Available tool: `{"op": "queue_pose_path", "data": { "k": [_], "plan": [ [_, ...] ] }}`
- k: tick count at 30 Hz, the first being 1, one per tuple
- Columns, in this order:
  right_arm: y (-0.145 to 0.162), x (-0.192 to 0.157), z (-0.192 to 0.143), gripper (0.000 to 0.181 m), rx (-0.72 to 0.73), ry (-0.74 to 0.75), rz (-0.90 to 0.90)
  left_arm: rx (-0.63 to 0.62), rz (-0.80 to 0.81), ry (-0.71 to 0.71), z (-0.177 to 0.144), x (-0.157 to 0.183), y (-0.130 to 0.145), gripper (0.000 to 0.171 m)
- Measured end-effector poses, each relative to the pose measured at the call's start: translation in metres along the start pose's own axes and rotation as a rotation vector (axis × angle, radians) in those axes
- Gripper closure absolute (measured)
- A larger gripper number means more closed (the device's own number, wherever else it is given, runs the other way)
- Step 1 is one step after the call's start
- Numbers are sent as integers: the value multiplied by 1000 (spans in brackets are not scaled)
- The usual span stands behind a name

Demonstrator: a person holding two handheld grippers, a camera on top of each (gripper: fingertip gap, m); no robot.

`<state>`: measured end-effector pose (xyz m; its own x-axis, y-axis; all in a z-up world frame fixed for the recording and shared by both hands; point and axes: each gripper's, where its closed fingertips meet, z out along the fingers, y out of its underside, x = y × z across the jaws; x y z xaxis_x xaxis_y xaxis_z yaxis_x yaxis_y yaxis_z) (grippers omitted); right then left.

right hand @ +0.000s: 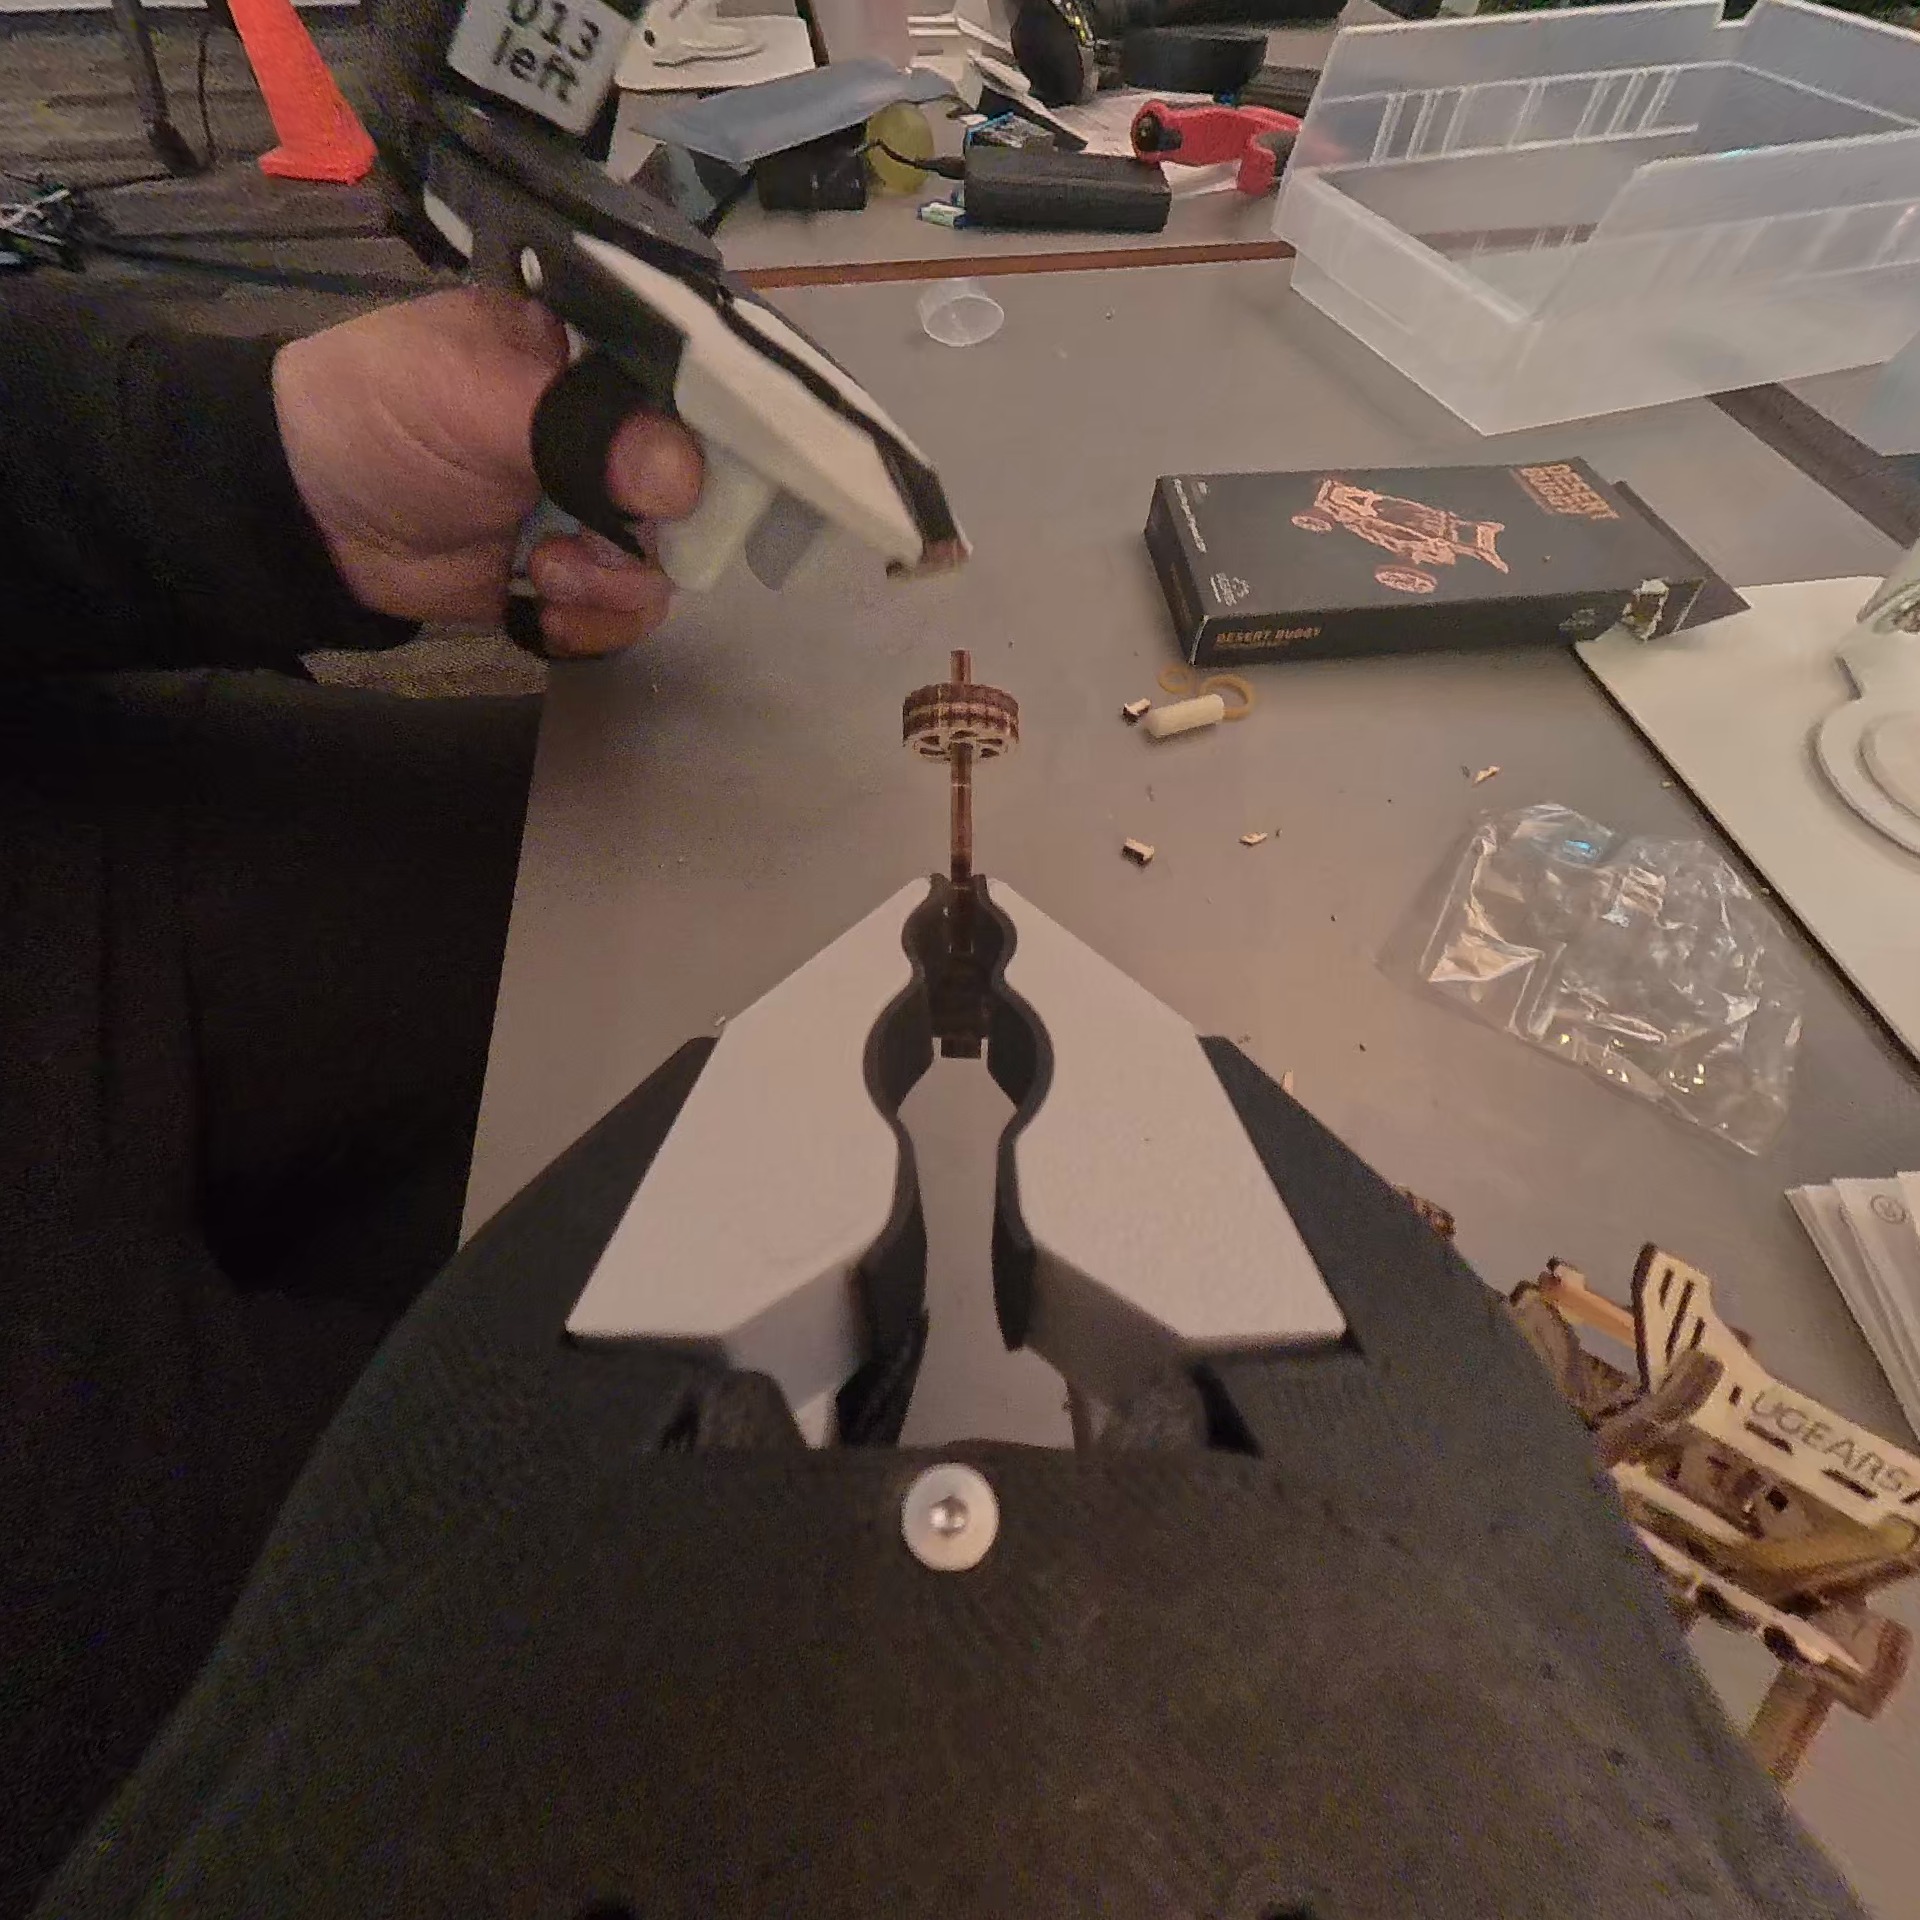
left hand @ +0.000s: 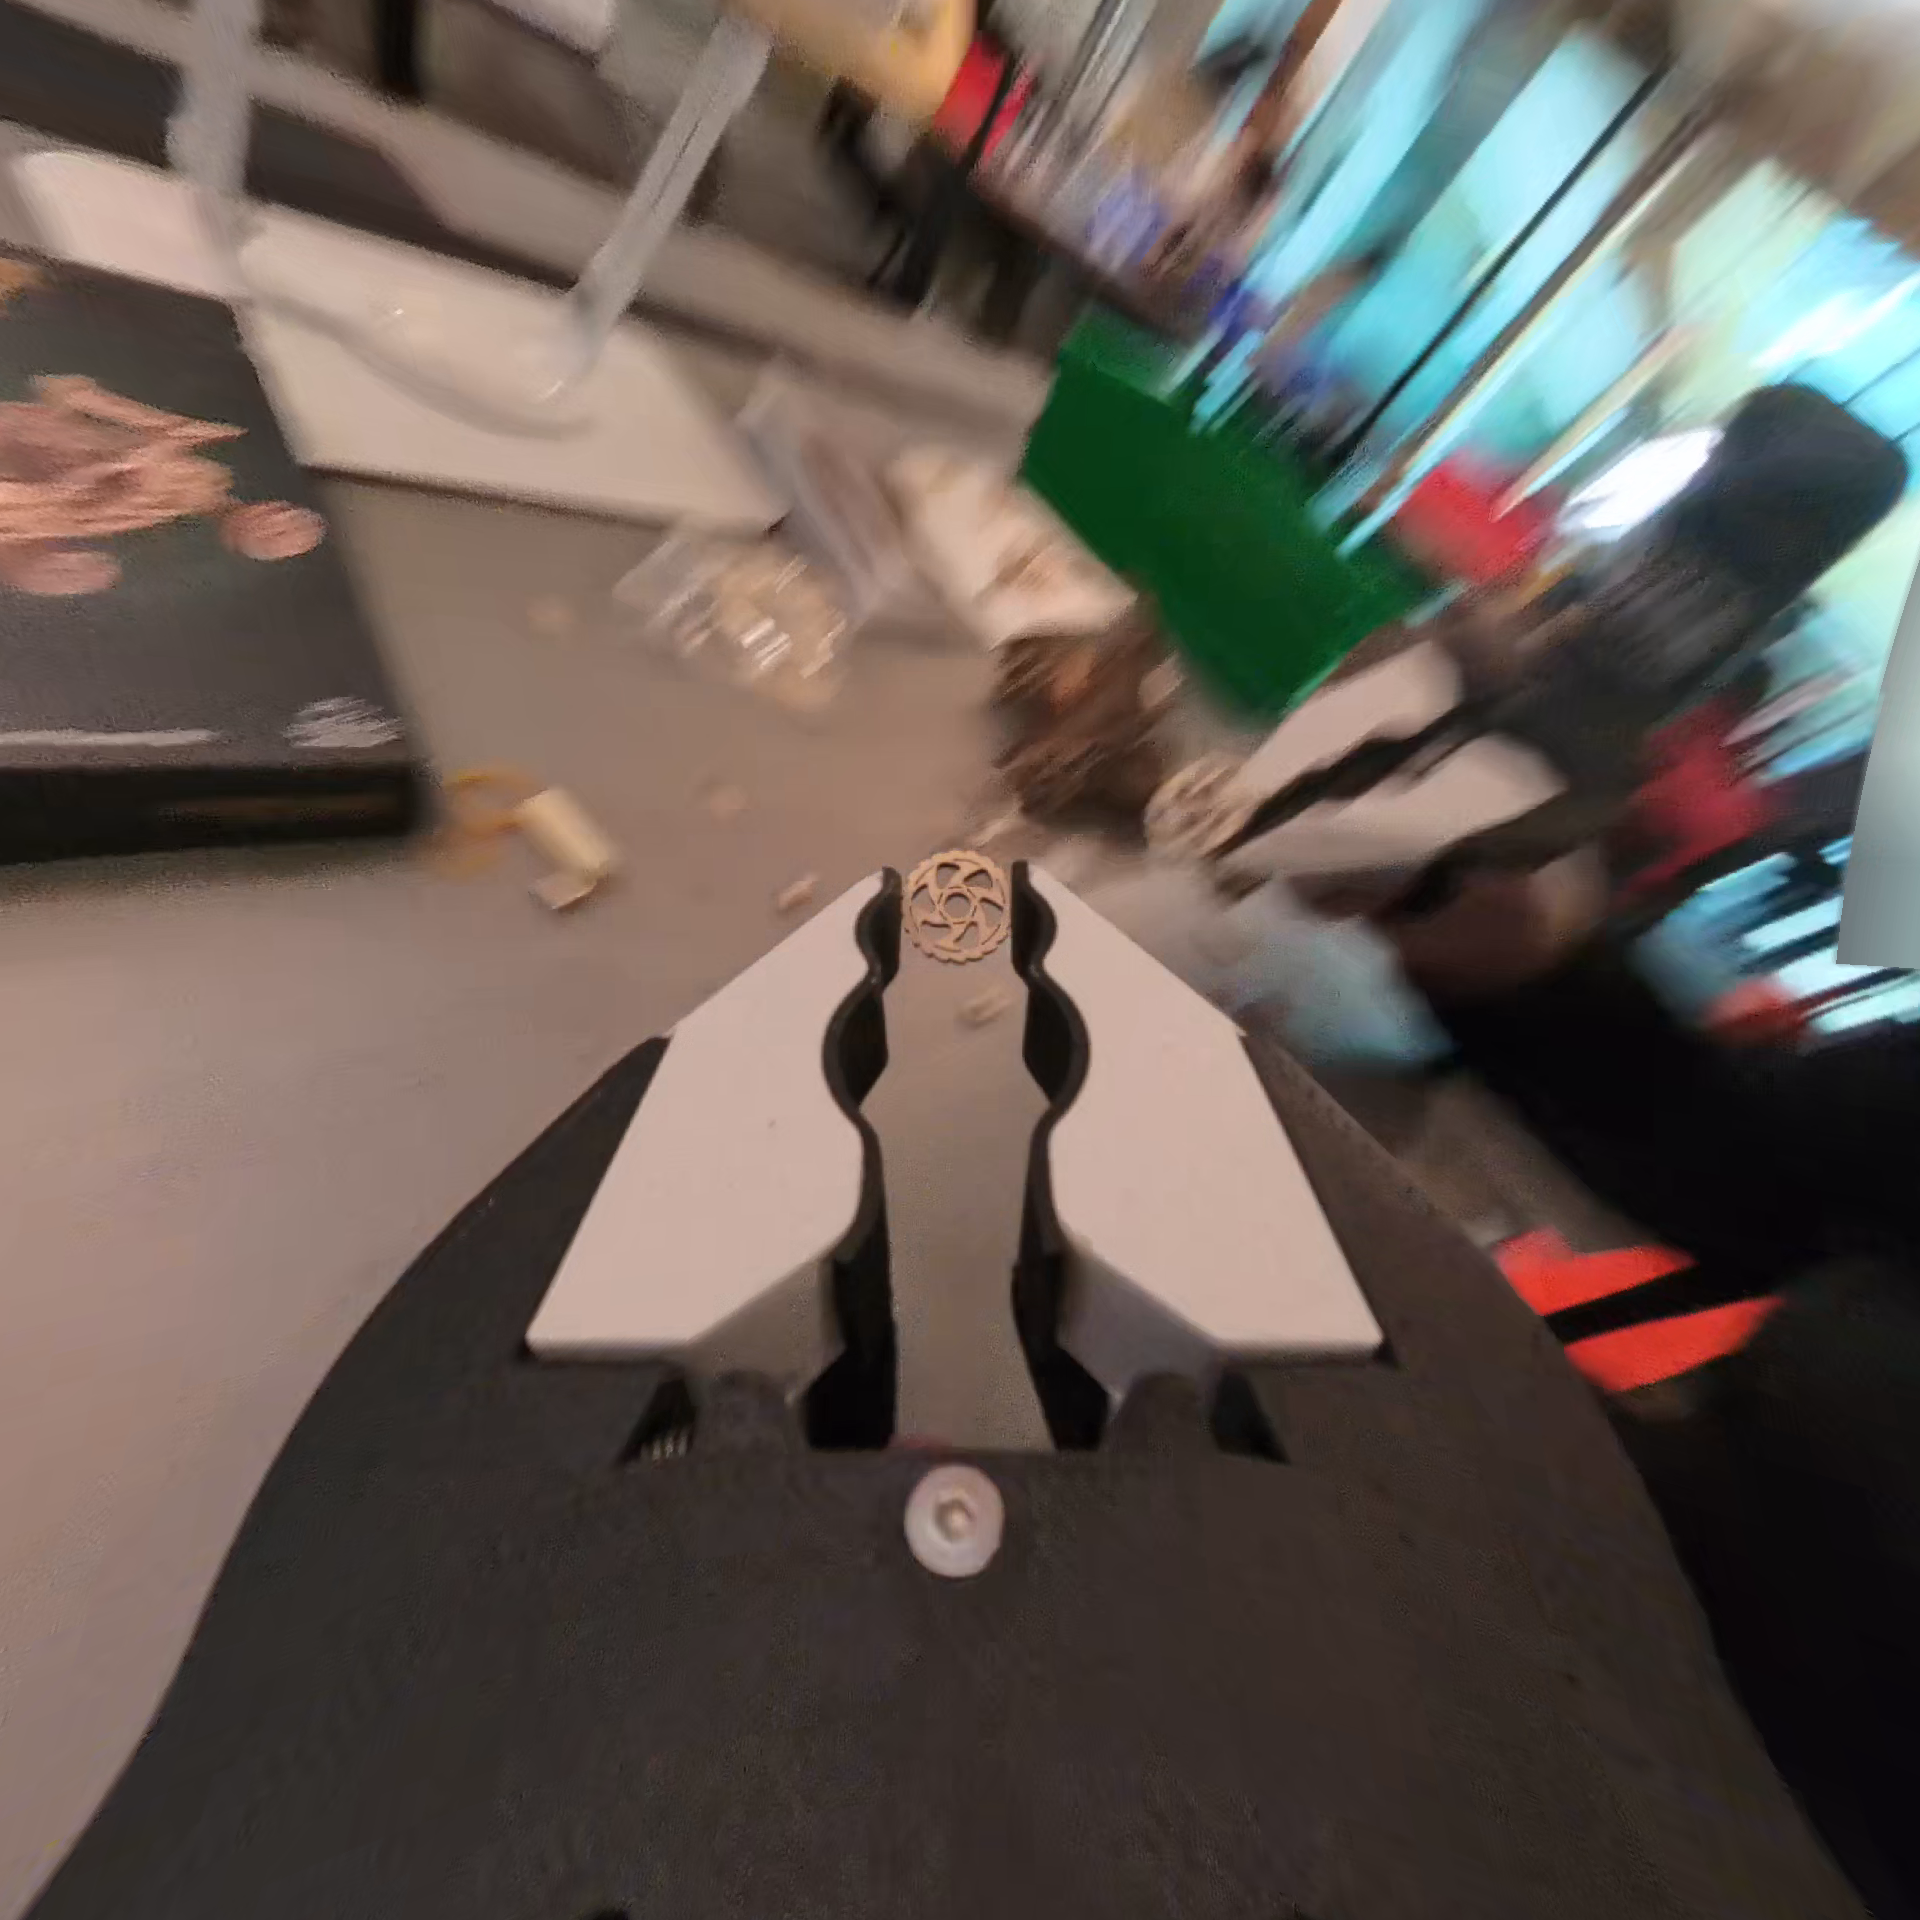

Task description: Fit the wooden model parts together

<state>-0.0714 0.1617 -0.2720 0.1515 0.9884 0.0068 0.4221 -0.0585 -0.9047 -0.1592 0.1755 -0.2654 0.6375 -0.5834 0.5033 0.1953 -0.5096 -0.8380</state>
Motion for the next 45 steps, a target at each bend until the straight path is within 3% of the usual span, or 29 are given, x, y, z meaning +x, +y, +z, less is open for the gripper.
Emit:
{"op": "queue_pose_path", "data": {
  "k": [3, 5, 11, 19, 38, 42, 45],
  "plan": [
    [-9, -3, 1, 181, 15, -5, -17, 181, -217, 261, 4, 35, -27, 154],
    [-16, -4, 0, 181, 26, -4, -30, 204, -279, 361, 11, 50, -30, 154],
    [-28, -5, -3, 181, 40, -5, -49, 249, -371, 472, 23, 67, -34, 154],
    [-27, -3, -7, 181, 51, -3, -39, 237, -355, 437, 27, 65, -32, 154],
    [-25, -2, -5, 181, 14, 52, -93, 100, -151, 306, 33, 71, -21, 154],
    [-29, -4, -6, 181, 66, 32, -65, 105, -121, 307, 31, 74, -25, 153],
    [-35, -8, -10, 181, 172, -51, 21, 115, -93, 328, 28, 81, -32, 143]
  ]
}}
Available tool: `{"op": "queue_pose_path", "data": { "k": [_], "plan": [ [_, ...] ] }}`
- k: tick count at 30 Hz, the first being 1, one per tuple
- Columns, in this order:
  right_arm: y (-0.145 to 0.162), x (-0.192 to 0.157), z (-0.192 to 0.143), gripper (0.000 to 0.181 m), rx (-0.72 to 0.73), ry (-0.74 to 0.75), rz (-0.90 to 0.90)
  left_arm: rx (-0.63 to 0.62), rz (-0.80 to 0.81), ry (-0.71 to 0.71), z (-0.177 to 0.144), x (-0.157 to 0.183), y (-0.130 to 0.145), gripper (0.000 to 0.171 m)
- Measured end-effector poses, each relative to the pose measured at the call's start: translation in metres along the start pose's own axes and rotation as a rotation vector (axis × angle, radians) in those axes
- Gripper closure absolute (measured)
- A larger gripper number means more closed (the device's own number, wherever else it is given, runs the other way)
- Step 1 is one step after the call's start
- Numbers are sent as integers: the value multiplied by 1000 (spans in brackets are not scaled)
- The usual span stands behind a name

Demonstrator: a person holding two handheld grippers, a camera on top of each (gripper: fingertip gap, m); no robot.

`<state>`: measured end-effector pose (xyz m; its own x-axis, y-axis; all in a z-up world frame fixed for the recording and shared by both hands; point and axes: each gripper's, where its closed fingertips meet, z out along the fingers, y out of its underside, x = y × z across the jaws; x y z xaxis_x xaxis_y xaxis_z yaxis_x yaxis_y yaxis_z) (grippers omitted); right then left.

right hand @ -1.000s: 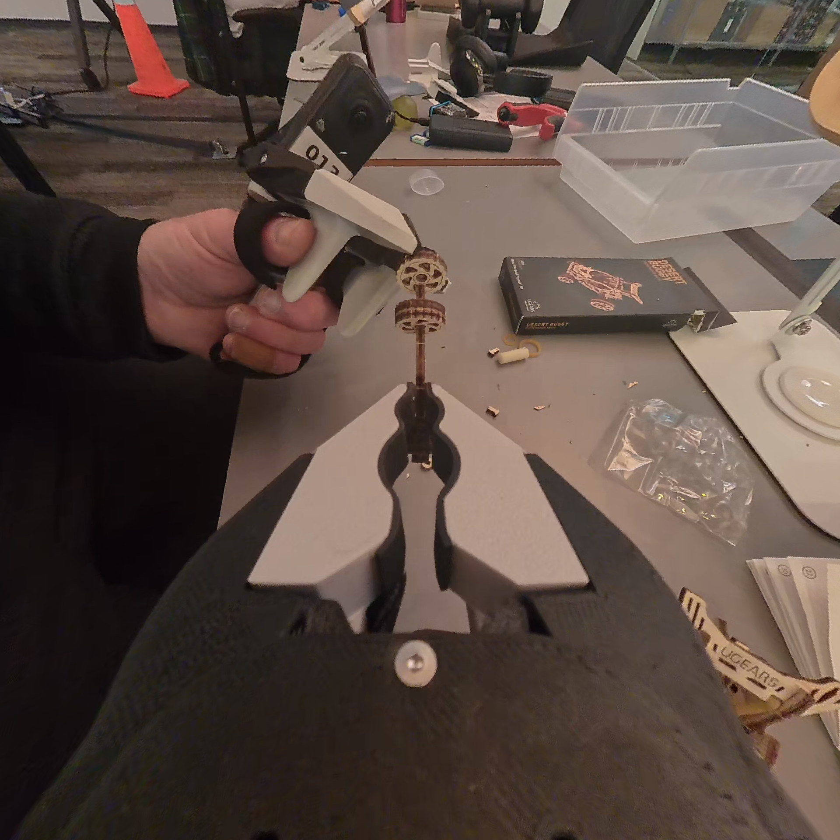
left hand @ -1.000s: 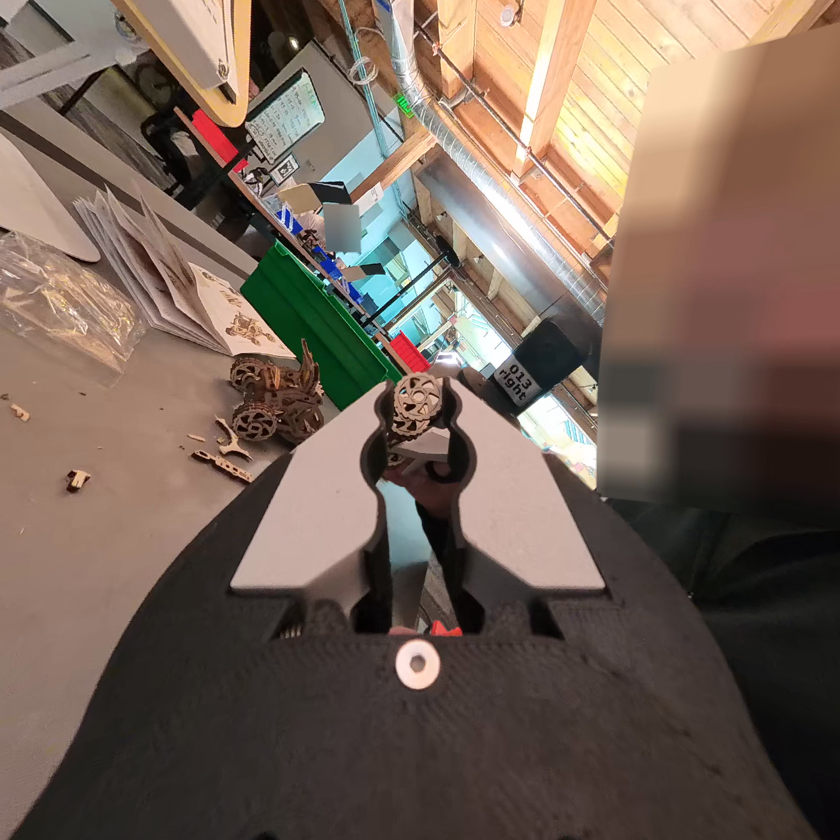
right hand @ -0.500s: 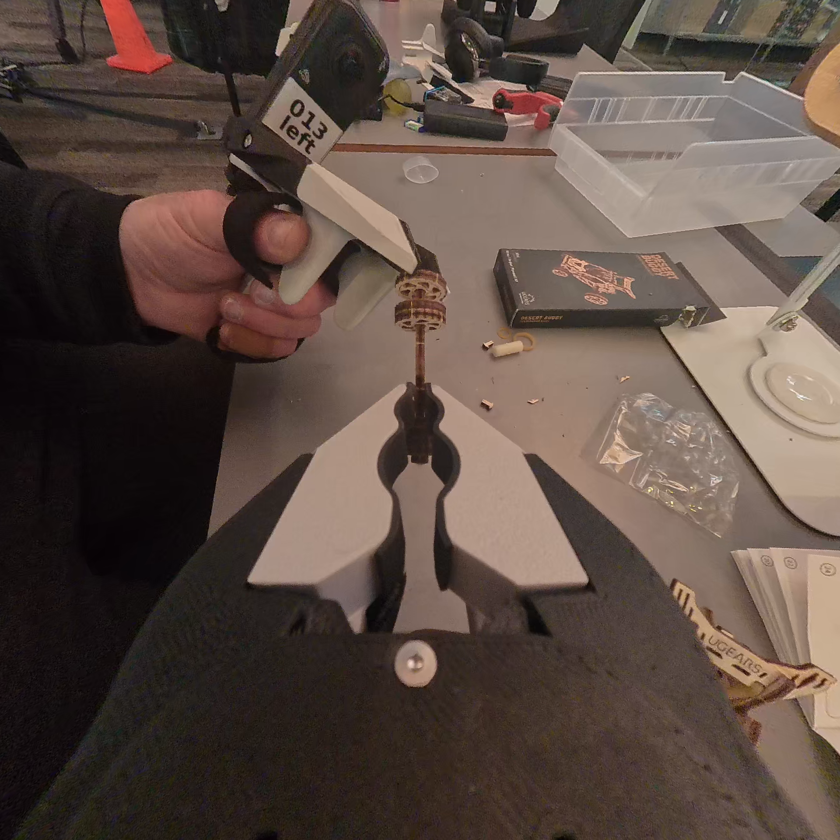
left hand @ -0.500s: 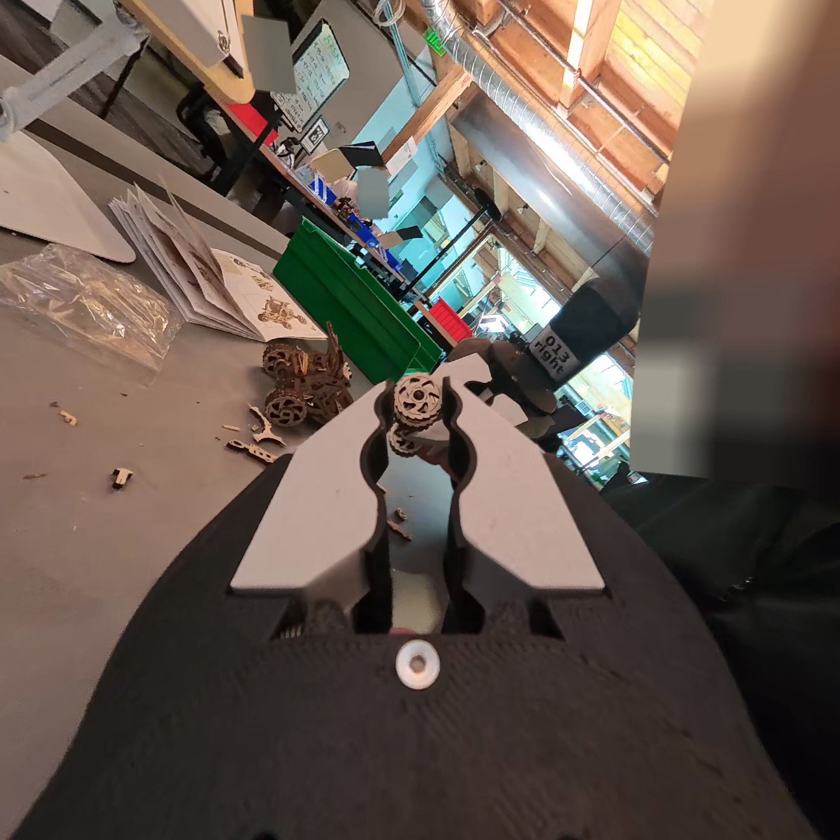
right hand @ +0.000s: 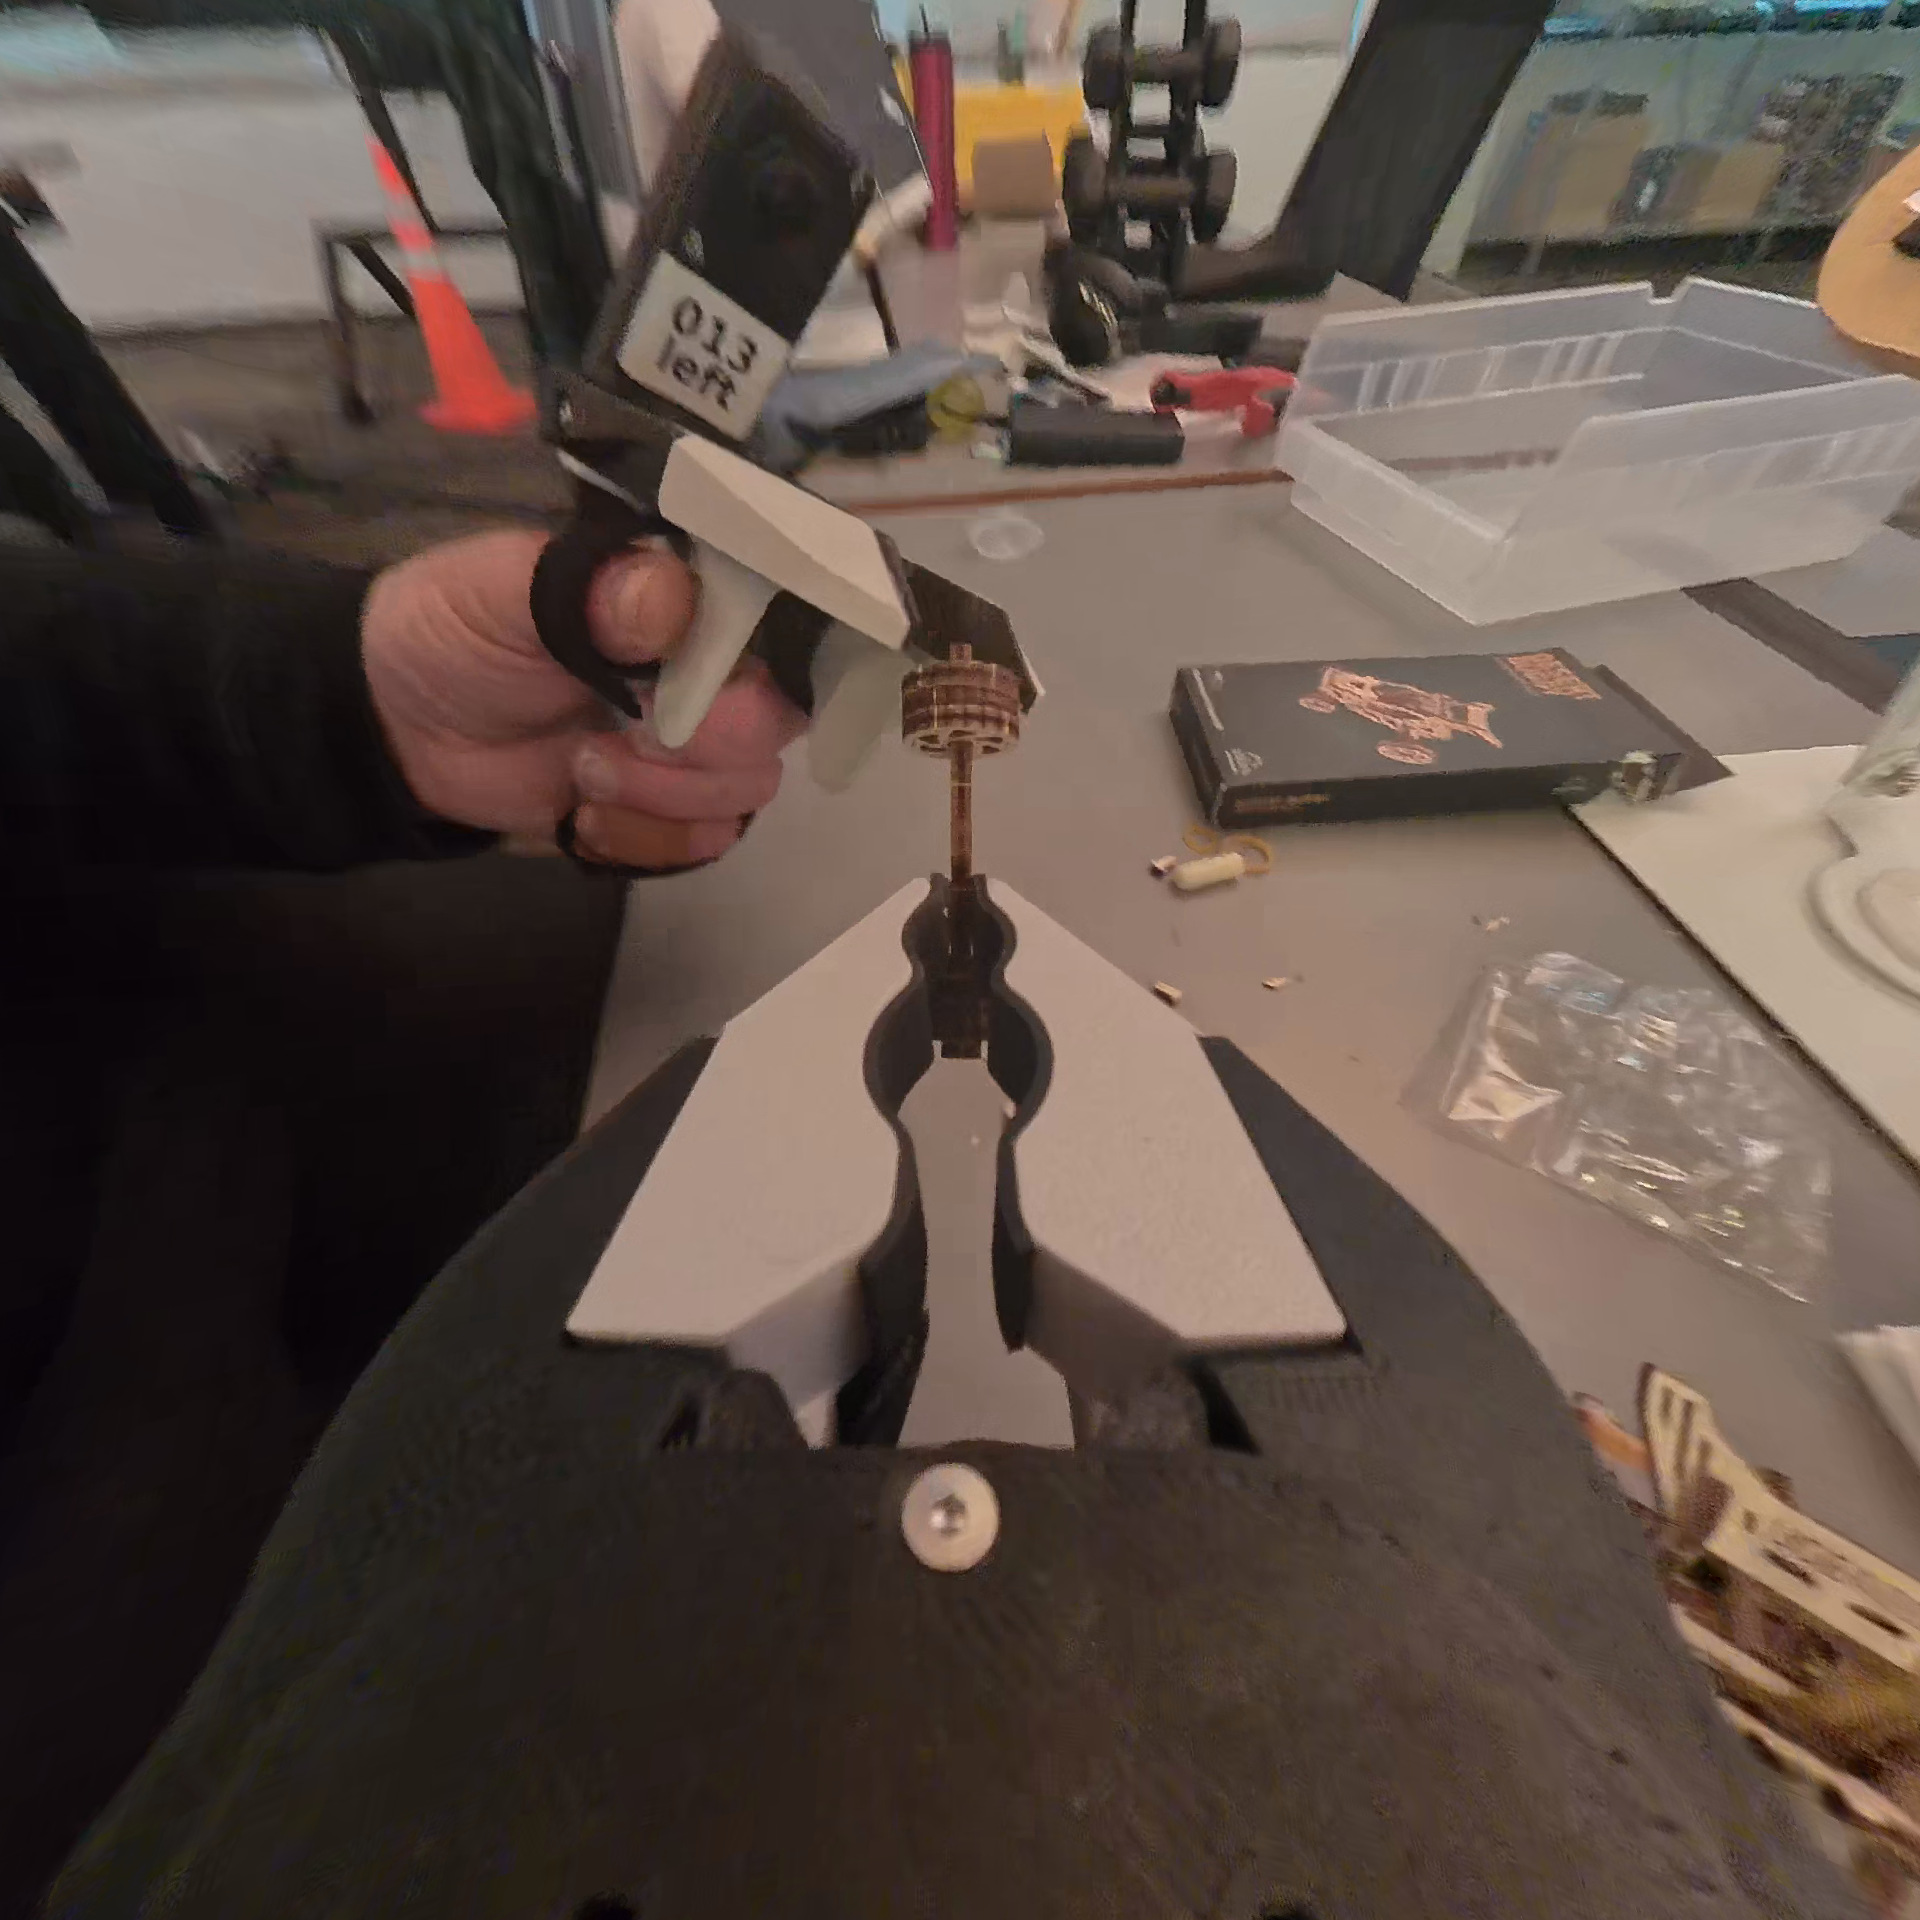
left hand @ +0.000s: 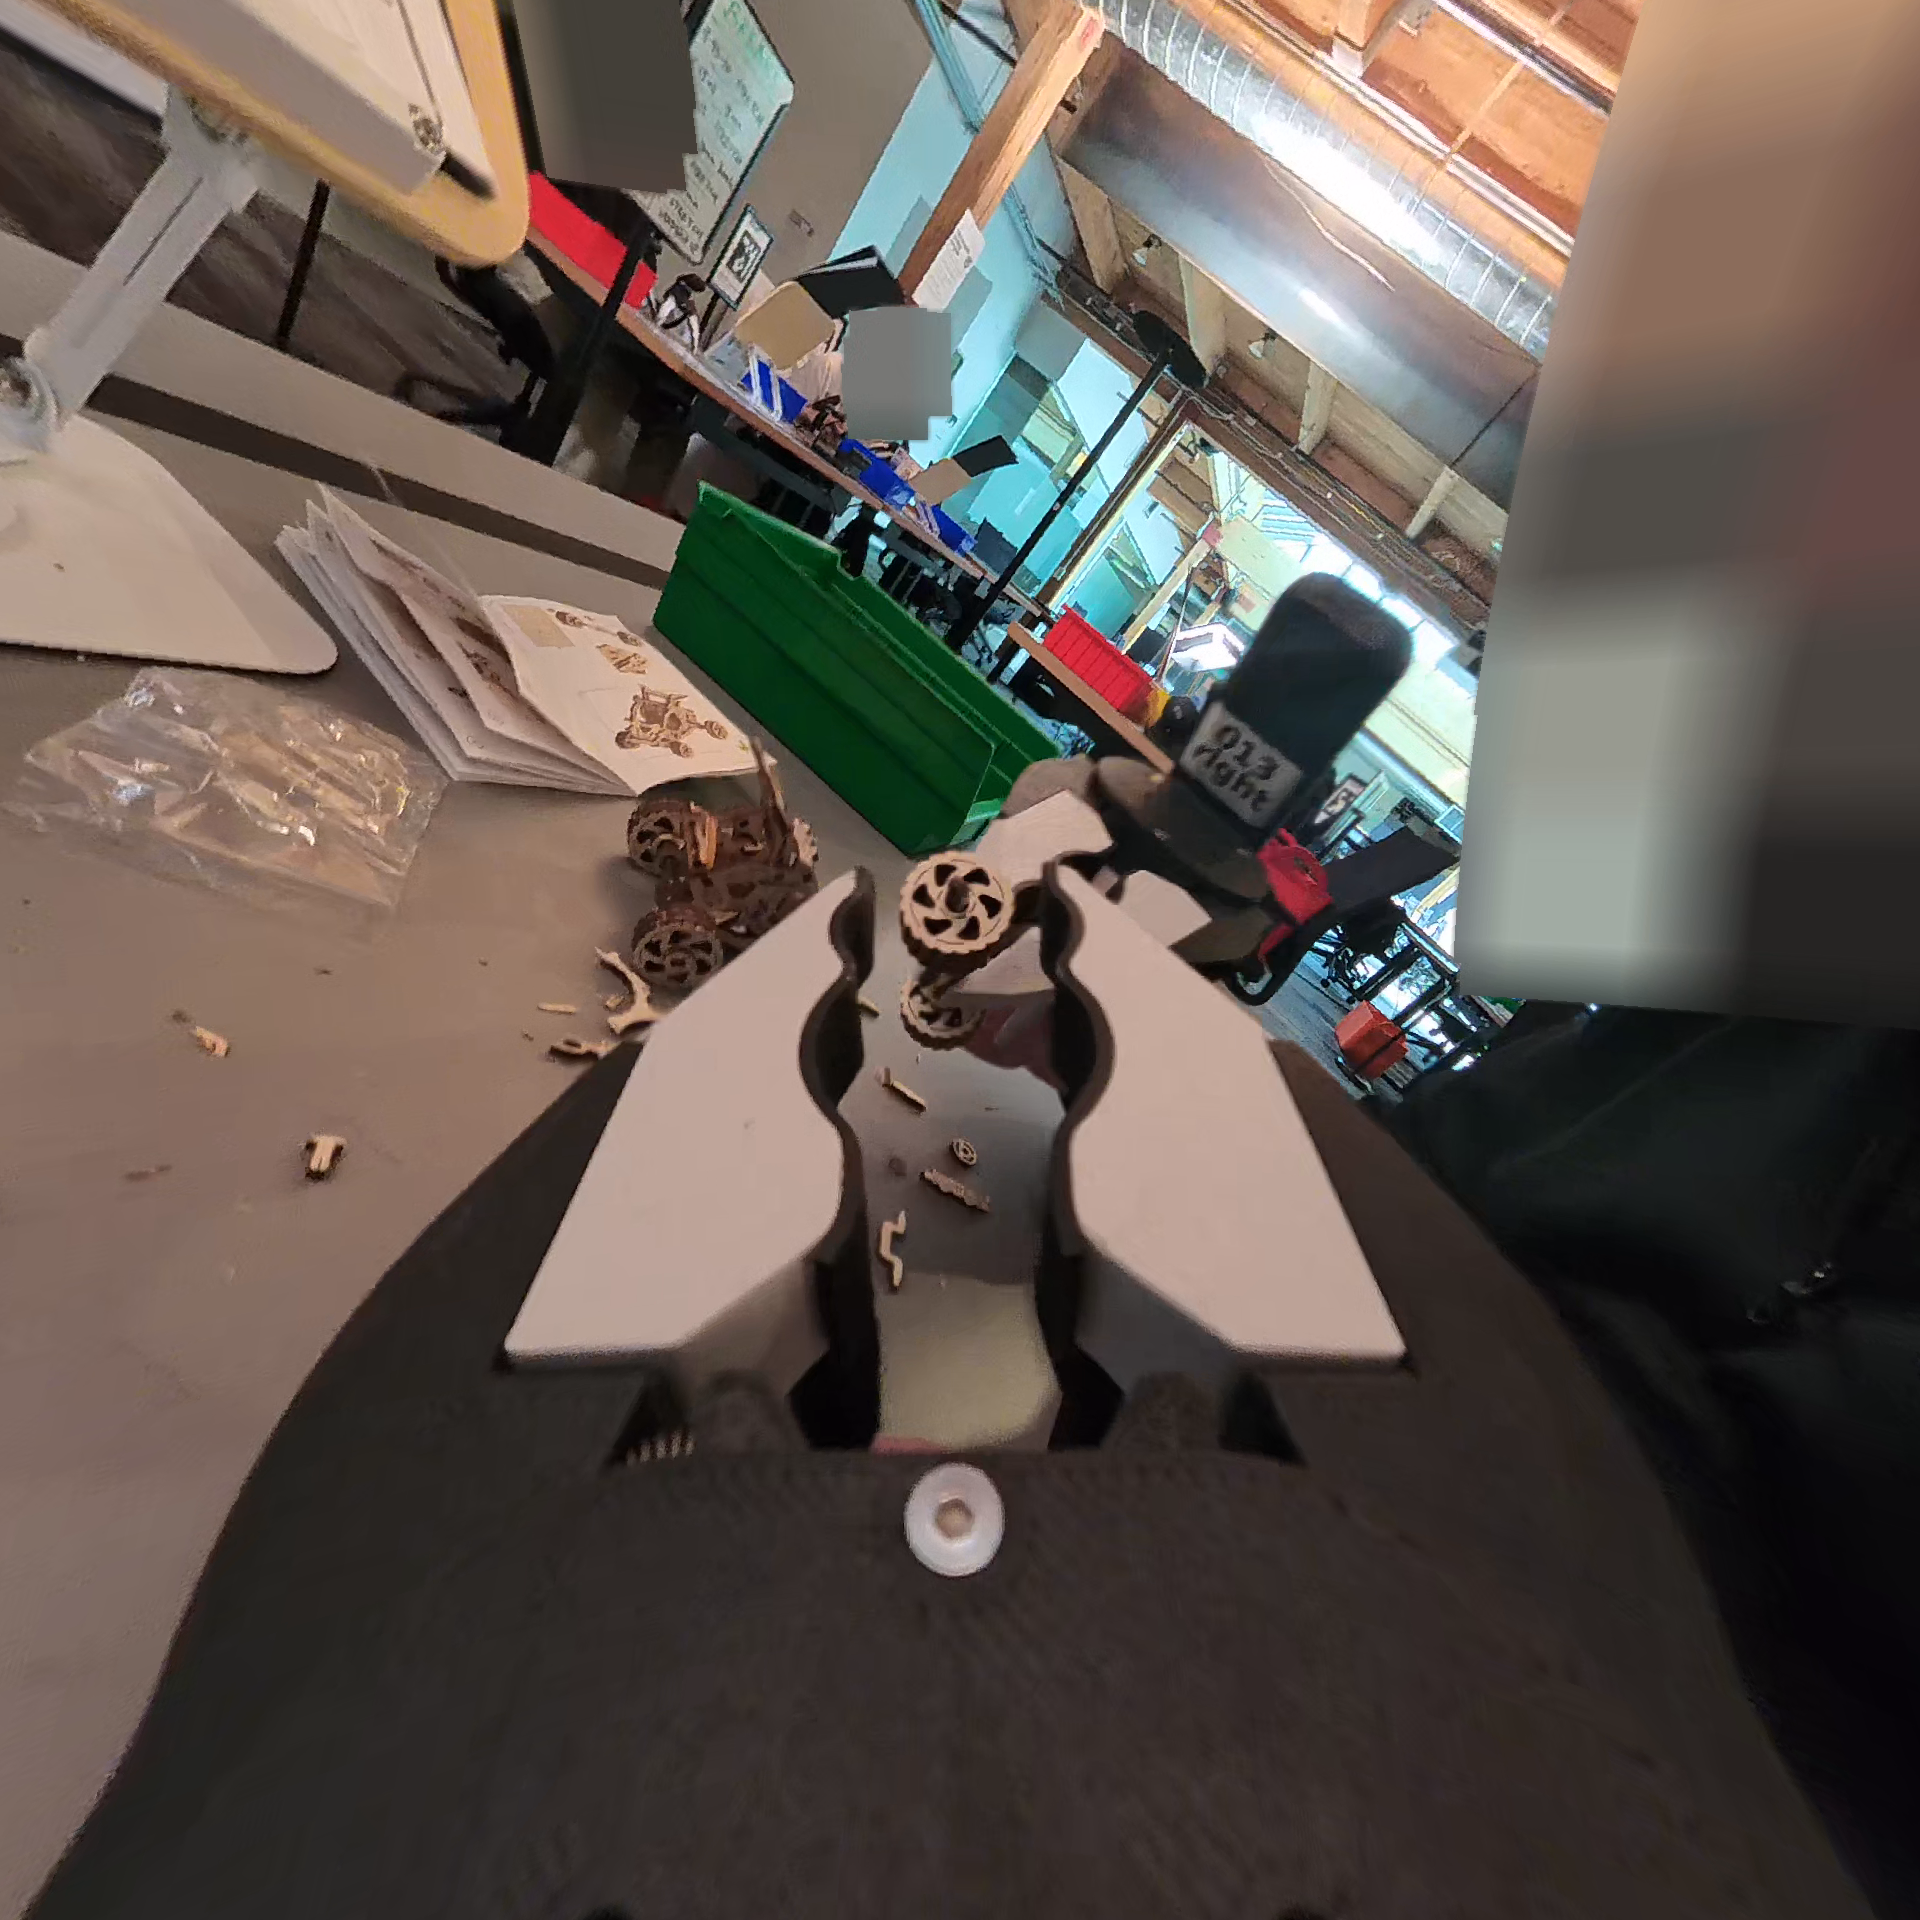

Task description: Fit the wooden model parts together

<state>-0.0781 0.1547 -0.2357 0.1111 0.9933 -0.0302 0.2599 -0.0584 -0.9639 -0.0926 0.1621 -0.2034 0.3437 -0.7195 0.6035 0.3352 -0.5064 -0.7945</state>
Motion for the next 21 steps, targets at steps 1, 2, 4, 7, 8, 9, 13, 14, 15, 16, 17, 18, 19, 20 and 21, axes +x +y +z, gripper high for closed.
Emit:
{"op": "queue_pose_path", "data": {
  "k": [1, 2, 4, 7, 8, 9, 13, 14, 15, 16, 17, 18, 19, 20, 21],
  "plan": [
    [-3, -1, -2, 181, 40, -29, 28, 6, 15, 9, -1, 4, -3, 141],
    [-6, -3, -5, 181, 80, -56, 47, -3, 30, 10, 0, 6, -3, 138],
    [-12, -5, -10, 181, 154, -110, 97, -39, 67, 9, 4, 11, 0, 134],
    [-18, -6, -12, 181, 227, -166, 166, -72, 91, 27, 12, 20, 4, 135],
    [-19, -8, -12, 181, 236, -185, 185, -74, 94, 24, 13, 21, 5, 138],
    [-18, -10, -10, 181, 231, -197, 191, -80, 94, 17, 14, 20, 6, 140],
    [-21, -18, -6, 180, 243, -225, 205, -99, 78, 43, 16, 23, 17, 146],
    [-23, -20, -6, 180, 257, -237, 221, -91, 64, 61, 16, 25, 19, 146],
    [-24, -21, -6, 181, 266, -249, 238, -81, 52, 69, 16, 26, 20, 148],
    [-25, -22, -7, 181, 279, -259, 256, -70, 45, 76, 15, 28, 21, 155],
    [-28, -23, -8, 181, 301, -271, 277, -52, 40, 80, 15, 28, 21, 158],
    [-28, -25, -9, 181, 311, -278, 293, -35, 26, 85, 14, 29, 21, 160],
    [-29, -27, -9, 181, 319, -280, 305, -17, 8, 89, 13, 29, 20, 163],
    [-29, -29, -9, 181, 330, -284, 320, -6, -7, 101, 12, 30, 21, 163],
    [-28, -30, -9, 181, 338, -291, 337, 1, -10, 104, 12, 31, 23, 163]
  ]
}}
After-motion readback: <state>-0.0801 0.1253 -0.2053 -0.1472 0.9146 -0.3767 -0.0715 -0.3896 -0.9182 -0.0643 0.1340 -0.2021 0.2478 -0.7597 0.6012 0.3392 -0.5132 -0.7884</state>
